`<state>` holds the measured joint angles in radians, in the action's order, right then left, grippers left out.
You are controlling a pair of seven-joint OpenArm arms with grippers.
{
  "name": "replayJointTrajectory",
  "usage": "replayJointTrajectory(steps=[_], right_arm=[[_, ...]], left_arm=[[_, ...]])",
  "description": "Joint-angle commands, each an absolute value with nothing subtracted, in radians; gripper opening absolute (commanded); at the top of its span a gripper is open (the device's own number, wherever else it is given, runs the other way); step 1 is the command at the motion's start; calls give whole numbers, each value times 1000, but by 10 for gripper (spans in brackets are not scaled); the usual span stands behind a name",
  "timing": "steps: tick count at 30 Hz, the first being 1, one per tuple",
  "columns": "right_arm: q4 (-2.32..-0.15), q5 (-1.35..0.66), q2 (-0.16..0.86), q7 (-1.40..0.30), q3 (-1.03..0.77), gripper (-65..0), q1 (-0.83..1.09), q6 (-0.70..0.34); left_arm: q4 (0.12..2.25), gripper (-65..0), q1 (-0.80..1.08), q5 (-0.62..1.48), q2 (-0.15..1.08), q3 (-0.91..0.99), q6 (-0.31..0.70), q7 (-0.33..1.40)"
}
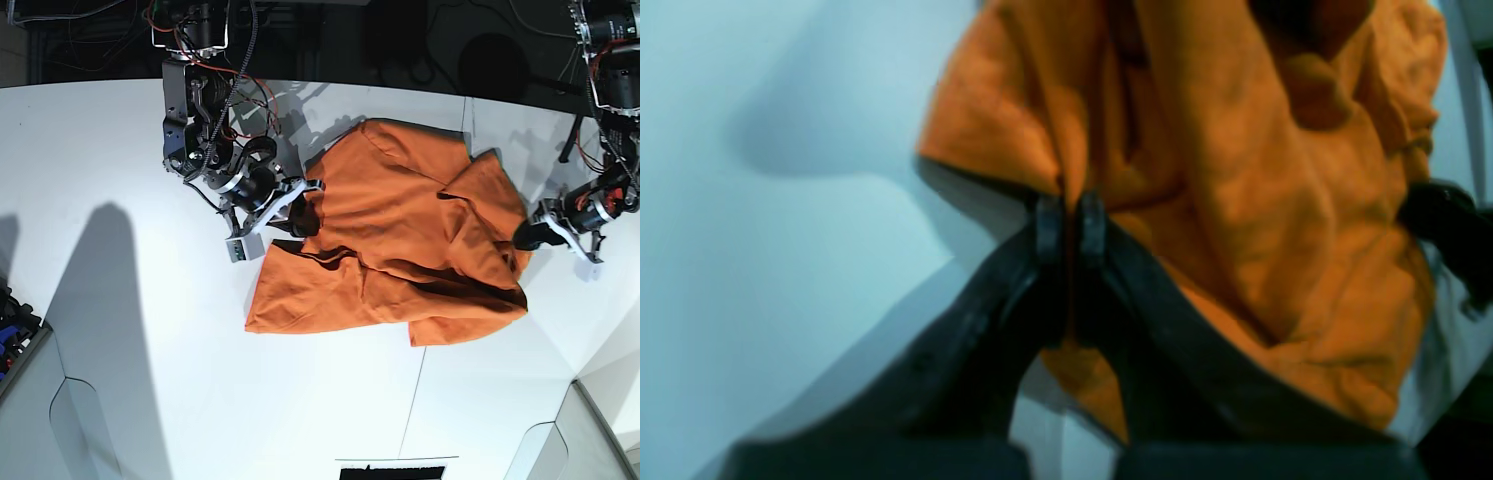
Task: Layout the t-shirt on the table in an organized manner, then fold the t-shirt properly
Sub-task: 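Grasp the shirt edges again with both grippers, then pull the shirt apart with both grippers to spread it lengthwise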
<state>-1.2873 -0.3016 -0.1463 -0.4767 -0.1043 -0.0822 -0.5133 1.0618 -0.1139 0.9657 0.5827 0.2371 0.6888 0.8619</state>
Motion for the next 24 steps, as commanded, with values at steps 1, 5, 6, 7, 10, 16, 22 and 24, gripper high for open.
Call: replayJointTrajectory(steps=[1, 5, 6, 7, 10, 16, 22, 24], right_arm=[[-1319, -313, -149, -463, -104, -650, -97, -528], [-1399, -301, -149, -463, -123, -650, -97, -528], [-1427, -287, -149, -463, -131, -650, -97, -528], [-1454, -274, -148, -464, -141, -650, -97, -527], [-1522, -257, -125, -479, -164, -650, -97, -527], [-1562, -250, -25, -514, -216, -650, -97, -524], [-1565, -258, 92, -531, -297, -650, -96, -524], [-1565, -290, 117, -537, -323, -650, -96, -524]], left_arm=[[1074, -650, -136, 989, 623, 245, 698, 842], [1074, -650, -136, 1019, 680, 245, 698, 846], [1074, -650, -136, 1026, 692, 245, 698, 850], [1074, -650, -136, 1035, 703, 245, 698, 855], [1074, -650, -136, 1036, 731, 245, 698, 862], [1074, -650, -136, 1035, 784, 245, 698, 868], [1074, -650, -136, 1045, 815, 245, 698, 922], [1074, -646, -135, 1102, 814, 245, 698, 976]])
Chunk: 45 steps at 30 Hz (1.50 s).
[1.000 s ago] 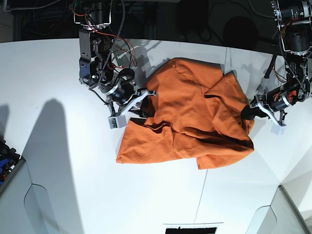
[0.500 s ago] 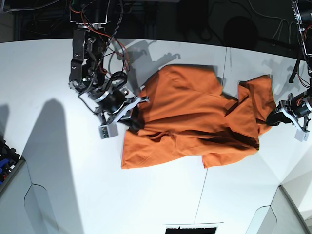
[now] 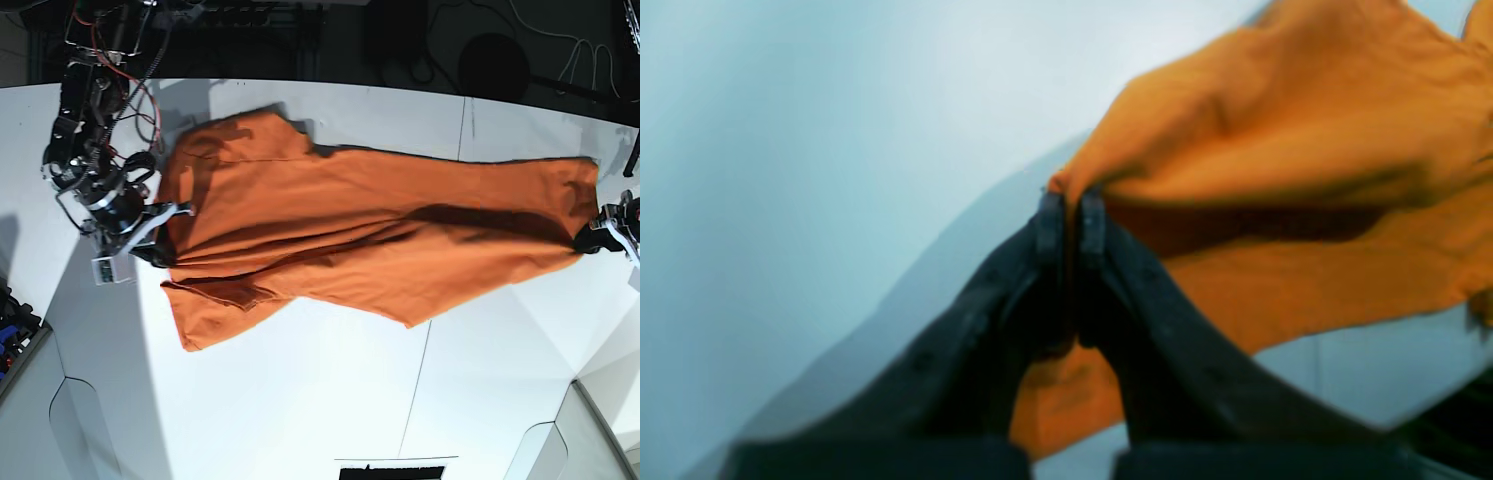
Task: Layout the t-shirt on the table in an organized manner, then fold the t-shirt properly
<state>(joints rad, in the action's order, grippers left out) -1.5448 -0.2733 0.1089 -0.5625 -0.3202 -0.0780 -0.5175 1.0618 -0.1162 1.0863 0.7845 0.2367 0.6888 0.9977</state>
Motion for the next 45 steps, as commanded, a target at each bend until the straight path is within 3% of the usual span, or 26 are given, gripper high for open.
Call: replayJointTrajectory(steps=[1, 2, 4, 5, 6, 14, 18, 22, 26, 27, 32, 38, 45], right_arm=[[-1565, -305, 122, -552, -332, -650, -96, -523], [-1565, -316, 122, -569, -339, -585, -97, -519], [-1565, -342, 121, -609, -348, -394, -95, -516], [-1566, -358, 121, -626, -352, -331, -94, -516], [-1570, -379, 121, -634, -360, -308, -93, -516], [-1629, -521, 115, -633, -490, -309, -91, -517], [-1619, -519, 89, -634, -430, -310, -91, -522], [-1608, -415, 54, -634, -292, -320, -91, -521], [-1606, -247, 38, -633, -170, -559, -84, -484], [-1606, -218, 38, -633, -154, -583, -79, -467], [-1607, -187, 39, -613, -159, -552, -76, -448], [-1607, -146, 38, -473, -189, -331, -86, -429], [-1541, -33, 39, -461, -189, -324, -216, -377]], left_arm=[[1074, -591, -135, 1129, 814, 245, 698, 1001], [1074, -517, -135, 1150, 814, 245, 698, 1024], [1074, -361, -135, 1172, 815, 245, 698, 1071], [1074, -316, -135, 1187, 815, 245, 698, 1087], [1074, -307, -135, 1208, 817, 245, 698, 1101], [1121, -308, -136, 1291, 856, 280, 698, 1069], [1128, -309, -136, 1141, 802, 273, 698, 910], [1128, -309, -136, 1129, 728, 217, 698, 910], [1129, -309, -135, 1124, 672, 125, 698, 936], [1129, -309, -135, 1121, 665, 102, 698, 951], [1143, -309, -136, 1125, 664, 84, 698, 954], [1283, -309, -136, 1124, 665, 180, 698, 968], [1452, -309, -121, 1126, 636, 144, 698, 965]])
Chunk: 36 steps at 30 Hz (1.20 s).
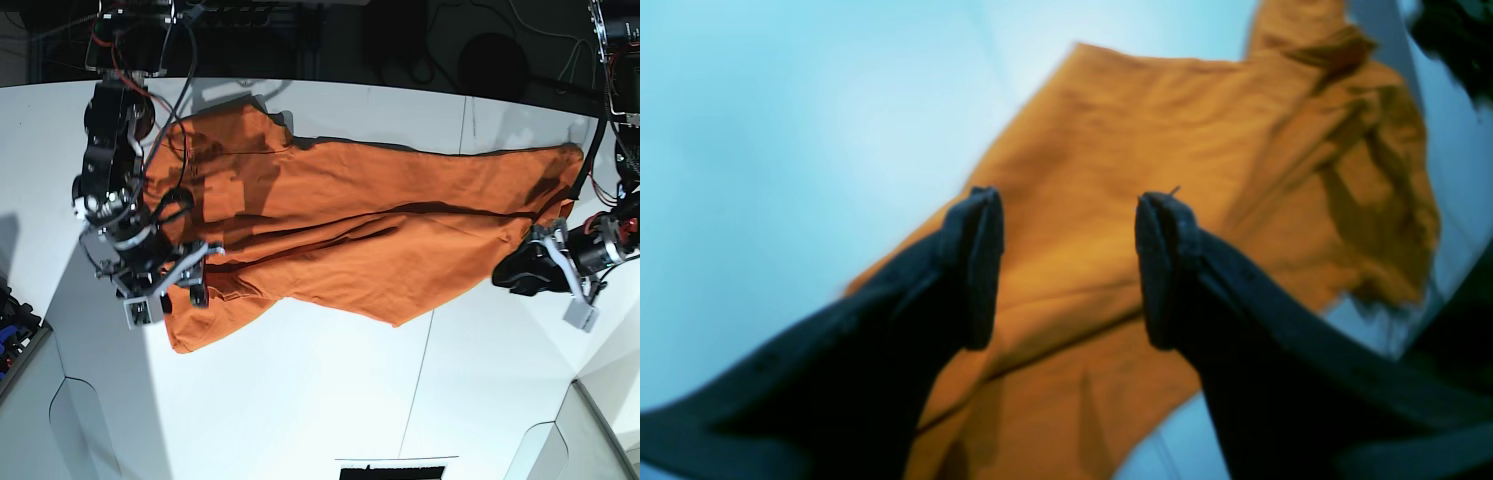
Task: Layout the t-shirt on the table in an organized manner, then fold the t-shirt properly
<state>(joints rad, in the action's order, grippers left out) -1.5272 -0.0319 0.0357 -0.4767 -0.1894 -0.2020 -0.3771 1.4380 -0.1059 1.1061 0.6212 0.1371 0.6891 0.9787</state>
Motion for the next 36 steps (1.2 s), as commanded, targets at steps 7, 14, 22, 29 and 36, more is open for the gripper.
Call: replayJointTrajectory(steps=[7, 14, 22, 29, 36], right_arm=[[-1320, -33, 39, -464, -165, -324, -334, -402], [-1319, -1, 39, -469, -100, -400, -324, -415], [-1319, 1, 73, -467, -96, -572, -324, -415], [-1319, 5, 115, -462, -96, -650, -324, -415], [-1319, 12, 122, -411, -107, -650, -344, -411]], left_arm=[[1480, -309, -113, 1045, 522, -41, 698, 962], [1480, -308, -113, 1058, 439, -89, 698, 970], [1480, -309, -113, 1057, 367, -247, 698, 971], [1480, -309, -113, 1014, 297, -371, 698, 961], [1480, -309, -100, 995, 280, -402, 698, 960]])
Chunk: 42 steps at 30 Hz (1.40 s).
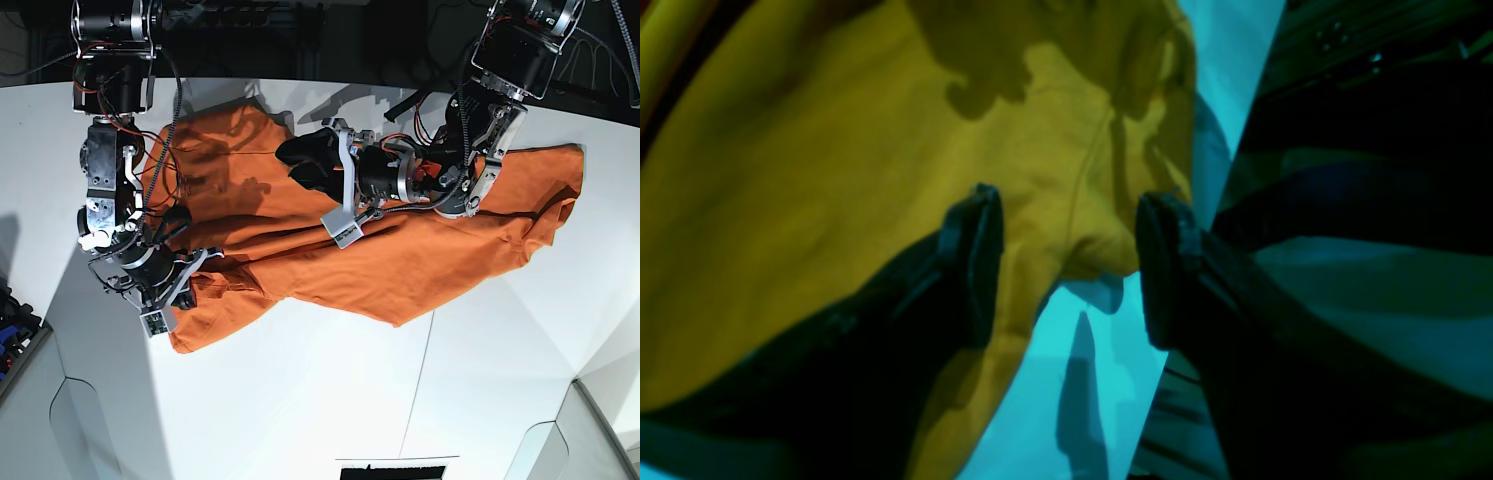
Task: Layout the t-shirt on the table in an organized manner, then fold the t-shirt properly
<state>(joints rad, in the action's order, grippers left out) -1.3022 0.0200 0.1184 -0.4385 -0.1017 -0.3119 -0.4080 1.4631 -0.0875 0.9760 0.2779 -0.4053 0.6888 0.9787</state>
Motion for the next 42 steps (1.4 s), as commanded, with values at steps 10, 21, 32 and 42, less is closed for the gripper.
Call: replayJointTrajectory(steps=[10, 21, 32, 42], right_arm=[[-1319, -34, 138, -454, -107, -236, -385, -506], [-1148, 73, 217, -377, 123, -253, -390, -444], [-1147, 117, 218, -243, 125, -650, -469, -361], [-1145, 112, 218, -245, 125, -462, -648, -359]], left_arm=[[1480, -309, -38, 964, 280, -402, 698, 955], [1480, -309, -30, 959, 280, -402, 698, 947], [1480, -309, 59, 959, 280, -402, 698, 946], [1480, -309, 105, 945, 280, -402, 698, 947]])
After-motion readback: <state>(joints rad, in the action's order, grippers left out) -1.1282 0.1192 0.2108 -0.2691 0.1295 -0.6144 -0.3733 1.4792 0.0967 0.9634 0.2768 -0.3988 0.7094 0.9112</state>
